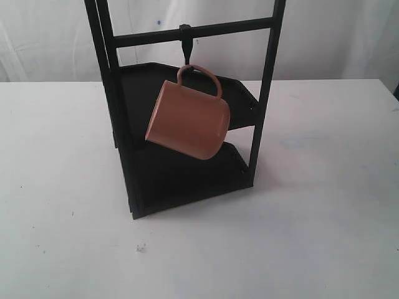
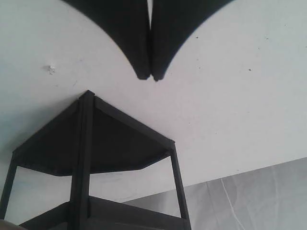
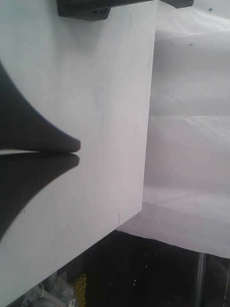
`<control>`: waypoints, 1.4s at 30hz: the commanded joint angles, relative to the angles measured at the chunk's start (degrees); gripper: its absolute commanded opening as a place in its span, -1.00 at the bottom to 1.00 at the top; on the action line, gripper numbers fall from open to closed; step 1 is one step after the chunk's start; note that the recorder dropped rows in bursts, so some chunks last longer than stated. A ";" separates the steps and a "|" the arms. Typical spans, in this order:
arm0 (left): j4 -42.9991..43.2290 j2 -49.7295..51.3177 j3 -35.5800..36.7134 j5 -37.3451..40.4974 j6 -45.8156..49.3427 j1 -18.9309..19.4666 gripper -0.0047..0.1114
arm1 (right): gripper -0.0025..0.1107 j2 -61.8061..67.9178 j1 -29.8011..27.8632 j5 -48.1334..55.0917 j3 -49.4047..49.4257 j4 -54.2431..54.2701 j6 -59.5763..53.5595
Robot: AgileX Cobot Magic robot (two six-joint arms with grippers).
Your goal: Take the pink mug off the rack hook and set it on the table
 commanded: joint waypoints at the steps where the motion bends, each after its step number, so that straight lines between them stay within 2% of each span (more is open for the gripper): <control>1: -0.07 -0.29 0.25 0.26 -0.27 0.17 -0.92 | -0.96 -0.36 0.03 -0.35 0.40 -0.11 0.13; 32: -0.07 -0.29 0.25 -0.74 -0.59 0.17 -0.92 | -0.96 -0.36 0.03 -0.35 0.40 -0.11 0.13; 37: -2.10 -0.29 0.25 -4.75 -3.58 0.17 -0.92 | -0.96 -0.36 0.03 -0.35 0.40 -0.11 0.13; 42: -3.57 -0.29 0.25 -14.91 -11.65 0.17 -0.92 | -0.96 -0.36 0.03 -0.35 0.40 -0.11 0.13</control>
